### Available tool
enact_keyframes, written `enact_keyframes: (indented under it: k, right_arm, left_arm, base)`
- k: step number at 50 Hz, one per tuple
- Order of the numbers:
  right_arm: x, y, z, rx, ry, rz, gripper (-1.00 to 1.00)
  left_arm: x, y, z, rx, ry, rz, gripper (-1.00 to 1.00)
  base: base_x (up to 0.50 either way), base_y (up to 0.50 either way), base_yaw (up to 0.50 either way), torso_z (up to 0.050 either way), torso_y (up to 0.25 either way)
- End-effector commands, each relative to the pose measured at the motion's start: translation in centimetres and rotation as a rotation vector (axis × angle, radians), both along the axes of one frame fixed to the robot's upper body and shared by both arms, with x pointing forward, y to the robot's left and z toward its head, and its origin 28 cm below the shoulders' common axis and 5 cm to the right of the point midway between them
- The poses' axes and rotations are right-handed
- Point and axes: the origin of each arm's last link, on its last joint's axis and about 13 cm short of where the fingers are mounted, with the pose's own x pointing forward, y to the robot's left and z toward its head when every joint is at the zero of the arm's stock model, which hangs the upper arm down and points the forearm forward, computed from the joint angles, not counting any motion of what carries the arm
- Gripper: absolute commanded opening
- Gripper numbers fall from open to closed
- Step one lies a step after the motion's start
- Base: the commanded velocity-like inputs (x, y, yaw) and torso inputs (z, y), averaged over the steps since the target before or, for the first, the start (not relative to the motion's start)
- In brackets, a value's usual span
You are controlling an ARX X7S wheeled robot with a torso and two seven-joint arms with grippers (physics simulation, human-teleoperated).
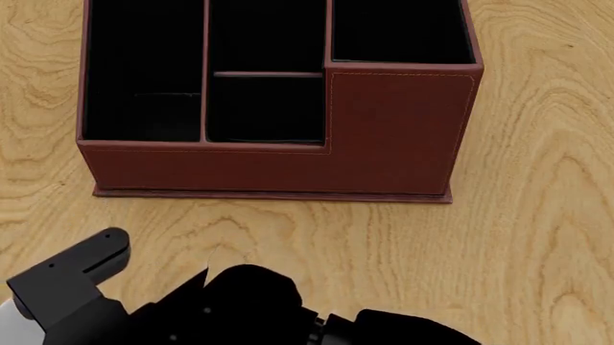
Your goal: Pick up the white mug and place it to the right of the caddy.
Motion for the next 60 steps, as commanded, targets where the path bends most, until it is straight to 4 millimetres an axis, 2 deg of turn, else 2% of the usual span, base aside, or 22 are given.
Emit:
enact_keyframes:
  k: [1, 34, 60]
  right_arm:
    - [0.1, 0.1, -0.7, -0.013, 0.009, 0.000, 1.00]
    - [0.6, 0.3, -1.7, -0.039, 0.022, 0.000, 1.00]
    - [0.1, 0.2, -2.5, -0.058, 0.034, 0.012, 1.00]
  left_arm:
    - [0.0, 0.0, 0.0, 0.002, 0.000, -0.003, 1.00]
    - [0.2, 0.2, -0.4, 0.001, 0.014, 0.001, 1.00]
    - [0.1, 0.3, -0.5, -0.002, 0.015, 0.003, 1.00]
  base:
    - [0.00, 0.00, 0.00, 0.000, 0.000]
    - [0.00, 0.00, 0.00, 0.000, 0.000]
    - [0.00, 0.00, 0.00, 0.000, 0.000]
